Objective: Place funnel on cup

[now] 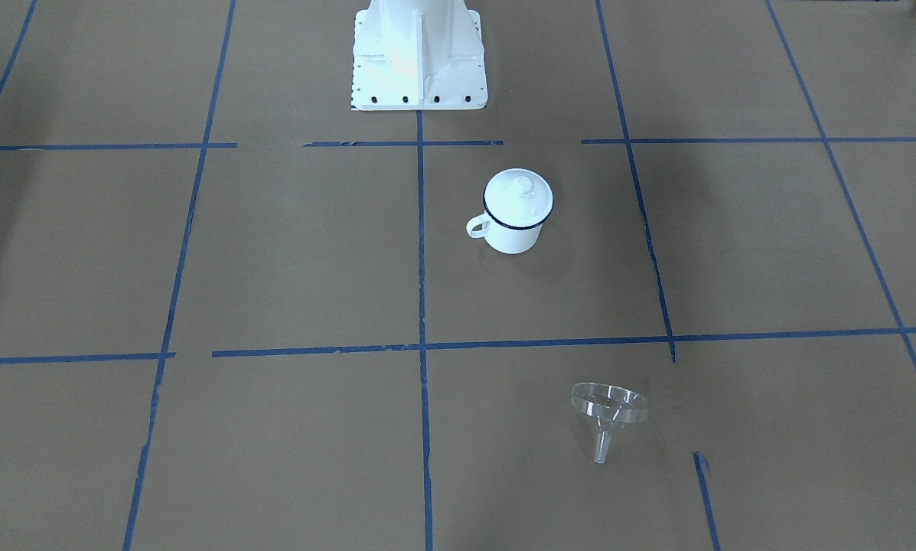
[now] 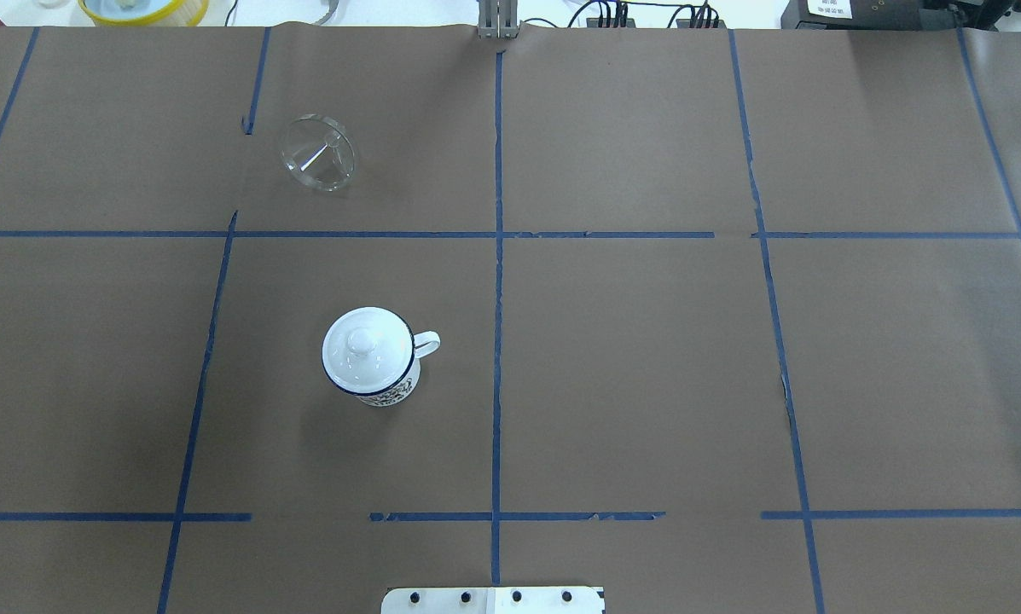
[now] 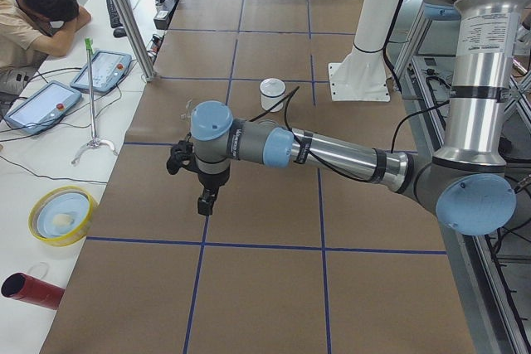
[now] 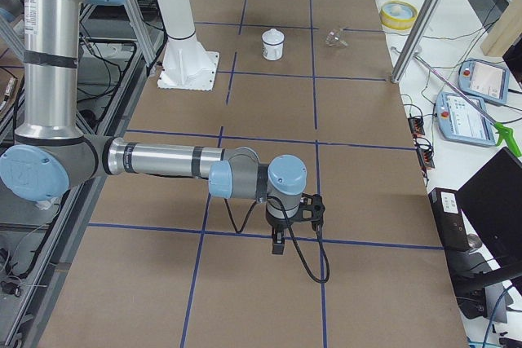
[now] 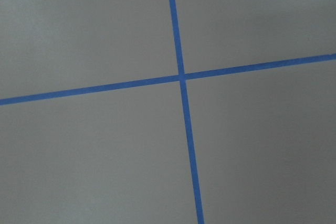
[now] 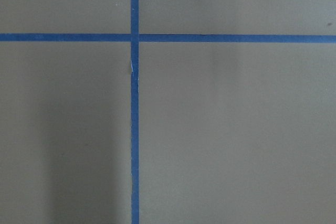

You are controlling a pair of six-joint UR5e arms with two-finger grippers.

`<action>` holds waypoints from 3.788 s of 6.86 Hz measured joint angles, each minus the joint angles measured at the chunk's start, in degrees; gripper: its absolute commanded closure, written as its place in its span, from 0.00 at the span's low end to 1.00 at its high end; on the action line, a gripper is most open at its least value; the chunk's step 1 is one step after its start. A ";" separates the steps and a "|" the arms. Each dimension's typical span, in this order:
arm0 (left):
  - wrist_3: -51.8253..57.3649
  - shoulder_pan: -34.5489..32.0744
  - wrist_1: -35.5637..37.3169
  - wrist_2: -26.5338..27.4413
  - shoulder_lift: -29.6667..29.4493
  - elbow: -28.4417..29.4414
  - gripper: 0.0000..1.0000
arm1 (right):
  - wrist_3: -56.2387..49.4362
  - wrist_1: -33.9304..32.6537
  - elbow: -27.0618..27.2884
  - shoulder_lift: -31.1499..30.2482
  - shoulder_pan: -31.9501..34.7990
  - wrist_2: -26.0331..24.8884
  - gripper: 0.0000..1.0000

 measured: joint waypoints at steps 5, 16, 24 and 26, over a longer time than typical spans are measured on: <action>-12.60 6.31 -9.32 -3.33 -8.43 -2.15 0.00 | 0.00 0.00 -0.05 0.00 0.00 0.00 0.00; -81.02 55.17 6.40 22.48 -29.80 -9.90 0.00 | 0.00 0.00 0.00 0.00 0.00 0.00 0.00; -81.52 57.15 6.37 25.90 -27.66 -9.26 0.79 | 0.00 0.00 0.00 0.00 0.00 0.00 0.00; -81.14 57.15 6.45 25.75 -27.66 -9.07 0.79 | 0.00 0.00 0.00 0.00 0.00 0.00 0.00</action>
